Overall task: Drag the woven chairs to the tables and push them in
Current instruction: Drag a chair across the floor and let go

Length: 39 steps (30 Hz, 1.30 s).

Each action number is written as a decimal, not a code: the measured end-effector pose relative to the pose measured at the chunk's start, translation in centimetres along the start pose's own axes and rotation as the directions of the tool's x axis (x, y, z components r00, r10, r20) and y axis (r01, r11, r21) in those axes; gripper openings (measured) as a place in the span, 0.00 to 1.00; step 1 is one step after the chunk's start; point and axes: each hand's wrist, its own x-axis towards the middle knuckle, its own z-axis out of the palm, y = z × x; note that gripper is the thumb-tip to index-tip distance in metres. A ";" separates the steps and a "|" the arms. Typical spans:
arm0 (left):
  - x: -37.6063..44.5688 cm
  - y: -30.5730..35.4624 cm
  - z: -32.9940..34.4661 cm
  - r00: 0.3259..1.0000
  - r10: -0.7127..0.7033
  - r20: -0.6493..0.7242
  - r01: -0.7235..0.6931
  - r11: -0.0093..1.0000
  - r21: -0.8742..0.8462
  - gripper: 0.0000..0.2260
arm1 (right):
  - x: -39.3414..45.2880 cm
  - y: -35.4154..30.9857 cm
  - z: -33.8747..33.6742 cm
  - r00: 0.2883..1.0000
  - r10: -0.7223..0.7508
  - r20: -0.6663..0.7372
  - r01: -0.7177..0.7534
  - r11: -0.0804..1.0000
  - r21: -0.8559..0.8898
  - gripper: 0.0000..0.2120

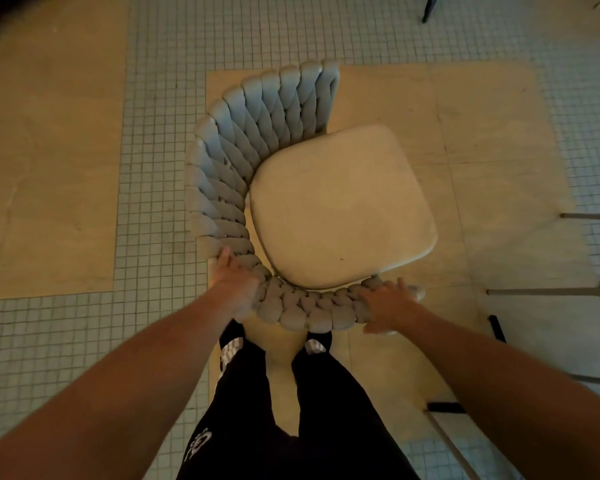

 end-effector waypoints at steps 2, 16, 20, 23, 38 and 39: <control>-0.3 2.5 0.4 0.996 0.084 -0.033 -0.087 0.992 -0.092 0.28 | 0.2 2.2 0.1 0.999 0.026 0.022 -0.027 1.000 0.010 0.41; -1.0 12.5 -1.8 0.975 0.174 -0.139 -0.216 0.892 -0.397 0.22 | 1.6 5.5 0.4 0.993 0.024 0.116 -0.019 0.999 -0.045 0.32; -1.3 12.4 -1.6 0.966 0.171 -0.195 -0.236 0.889 -0.391 0.21 | 0.8 5.2 0.6 0.998 0.039 0.041 -0.037 0.998 -0.049 0.26; -1.3 11.6 -1.3 0.953 0.182 -0.244 -0.258 0.907 -0.332 0.18 | 0.3 4.5 0.2 0.997 0.072 0.002 -0.072 0.997 -0.031 0.24; -0.2 0.4 1.0 0.878 0.397 -0.268 -0.419 0.907 -0.031 0.13 | -0.5 -6.3 -1.1 0.972 0.234 0.022 -0.231 0.935 0.270 0.22; 0.1 -0.3 1.0 0.872 0.414 -0.260 -0.432 0.902 -0.015 0.12 | -0.4 -7.1 -1.1 0.969 0.245 0.034 -0.244 0.924 0.294 0.22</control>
